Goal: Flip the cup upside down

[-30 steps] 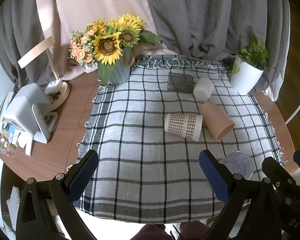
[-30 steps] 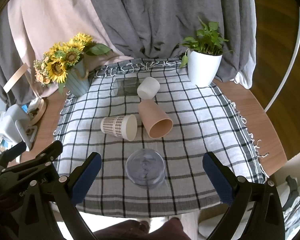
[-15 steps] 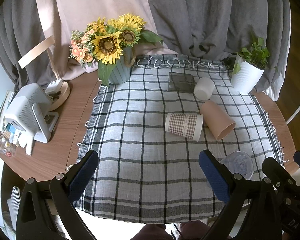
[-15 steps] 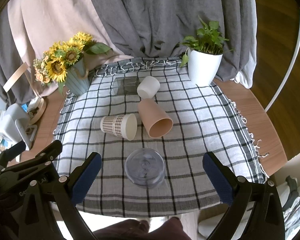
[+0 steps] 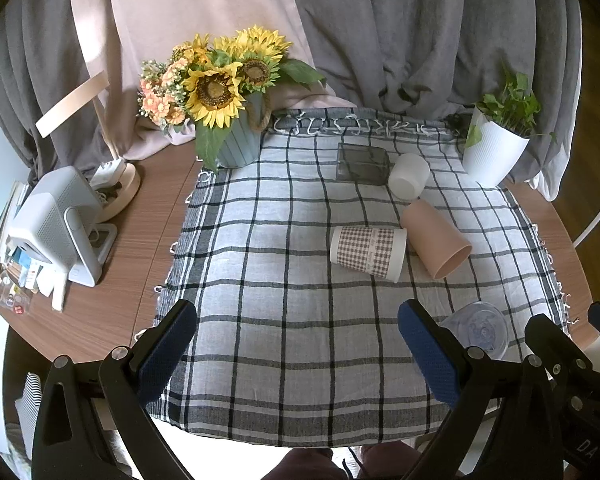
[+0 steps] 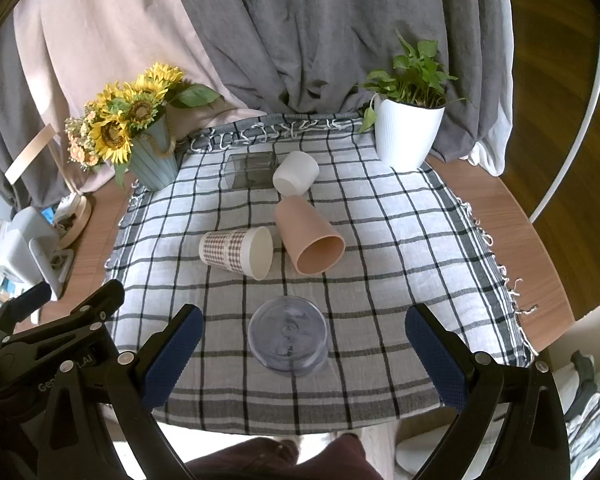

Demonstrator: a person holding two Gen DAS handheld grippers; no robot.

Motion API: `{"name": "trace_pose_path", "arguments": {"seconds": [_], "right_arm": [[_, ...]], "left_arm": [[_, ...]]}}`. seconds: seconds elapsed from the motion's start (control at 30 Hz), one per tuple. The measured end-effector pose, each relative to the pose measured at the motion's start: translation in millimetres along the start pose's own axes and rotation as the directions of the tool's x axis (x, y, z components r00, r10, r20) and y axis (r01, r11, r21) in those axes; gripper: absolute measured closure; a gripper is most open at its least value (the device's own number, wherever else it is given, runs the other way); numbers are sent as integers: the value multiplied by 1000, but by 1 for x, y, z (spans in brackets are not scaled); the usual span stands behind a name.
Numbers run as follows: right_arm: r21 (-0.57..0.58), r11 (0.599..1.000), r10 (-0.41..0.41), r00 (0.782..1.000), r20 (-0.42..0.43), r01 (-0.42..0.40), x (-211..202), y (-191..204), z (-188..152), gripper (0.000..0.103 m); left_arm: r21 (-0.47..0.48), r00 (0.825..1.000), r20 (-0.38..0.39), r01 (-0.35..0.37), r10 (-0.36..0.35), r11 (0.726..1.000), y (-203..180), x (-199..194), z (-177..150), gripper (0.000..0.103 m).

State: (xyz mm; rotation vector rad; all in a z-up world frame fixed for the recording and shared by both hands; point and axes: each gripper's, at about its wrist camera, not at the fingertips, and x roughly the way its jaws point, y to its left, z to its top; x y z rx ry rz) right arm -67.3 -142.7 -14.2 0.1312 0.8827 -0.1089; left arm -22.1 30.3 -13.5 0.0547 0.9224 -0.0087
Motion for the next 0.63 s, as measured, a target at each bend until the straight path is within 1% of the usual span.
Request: {"name": "trace_pose_path", "arguments": {"seconds": [0.63], "right_arm": [[2,1000,-1,1000,-6,1,2,0,-1,1]], "left_arm": [[0,1000,-2,0,0,1000,0,1,-2,0]]}}
